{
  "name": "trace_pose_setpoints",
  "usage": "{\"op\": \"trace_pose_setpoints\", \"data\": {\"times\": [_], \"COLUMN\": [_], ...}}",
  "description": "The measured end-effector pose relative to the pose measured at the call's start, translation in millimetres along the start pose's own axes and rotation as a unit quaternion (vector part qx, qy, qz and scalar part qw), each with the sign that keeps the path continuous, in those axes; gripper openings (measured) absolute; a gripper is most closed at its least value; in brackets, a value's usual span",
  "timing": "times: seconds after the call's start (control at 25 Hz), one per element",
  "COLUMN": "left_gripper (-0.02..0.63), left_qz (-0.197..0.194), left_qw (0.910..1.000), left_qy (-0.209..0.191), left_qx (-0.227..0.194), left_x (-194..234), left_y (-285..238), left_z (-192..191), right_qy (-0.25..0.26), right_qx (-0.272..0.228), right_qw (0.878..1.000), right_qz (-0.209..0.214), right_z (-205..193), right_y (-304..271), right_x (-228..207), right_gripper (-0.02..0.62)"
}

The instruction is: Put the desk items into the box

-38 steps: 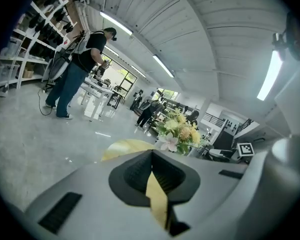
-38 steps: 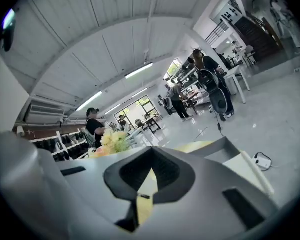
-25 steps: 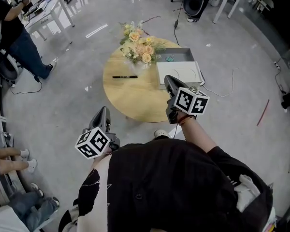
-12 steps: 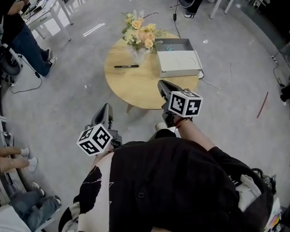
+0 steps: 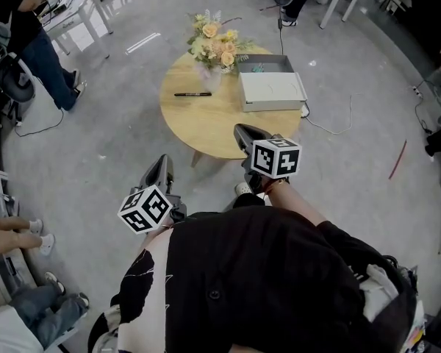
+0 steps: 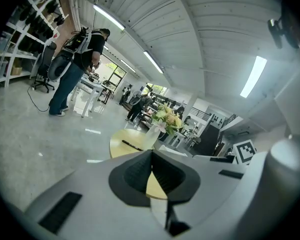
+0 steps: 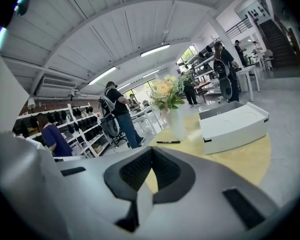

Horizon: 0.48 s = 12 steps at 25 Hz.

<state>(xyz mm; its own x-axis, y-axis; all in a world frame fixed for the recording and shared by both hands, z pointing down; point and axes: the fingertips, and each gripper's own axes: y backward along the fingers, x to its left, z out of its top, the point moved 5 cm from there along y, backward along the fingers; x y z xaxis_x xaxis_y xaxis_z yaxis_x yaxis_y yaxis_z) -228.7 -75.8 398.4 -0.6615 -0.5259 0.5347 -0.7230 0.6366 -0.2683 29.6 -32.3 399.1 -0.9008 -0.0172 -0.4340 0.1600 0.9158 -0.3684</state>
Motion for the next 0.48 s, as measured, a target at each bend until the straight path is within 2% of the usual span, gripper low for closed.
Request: {"op": "trace_pose_setpoints", "data": {"times": [0.48], "left_gripper": [0.011], "left_qz": [-0.003], "left_qw": [1.0], "left_qy": [-0.004], "left_qx": [-0.006], "left_x": [-7.2], "left_y": [1.7], "left_z": [0.8], "right_qy": [0.02], "right_qx": [0.022], "right_qw": [1.0], "right_qz": [0.002], "right_z": [-13.4], "right_y": [3.7], "right_x": [0.2], "right_gripper": [0.005]}}
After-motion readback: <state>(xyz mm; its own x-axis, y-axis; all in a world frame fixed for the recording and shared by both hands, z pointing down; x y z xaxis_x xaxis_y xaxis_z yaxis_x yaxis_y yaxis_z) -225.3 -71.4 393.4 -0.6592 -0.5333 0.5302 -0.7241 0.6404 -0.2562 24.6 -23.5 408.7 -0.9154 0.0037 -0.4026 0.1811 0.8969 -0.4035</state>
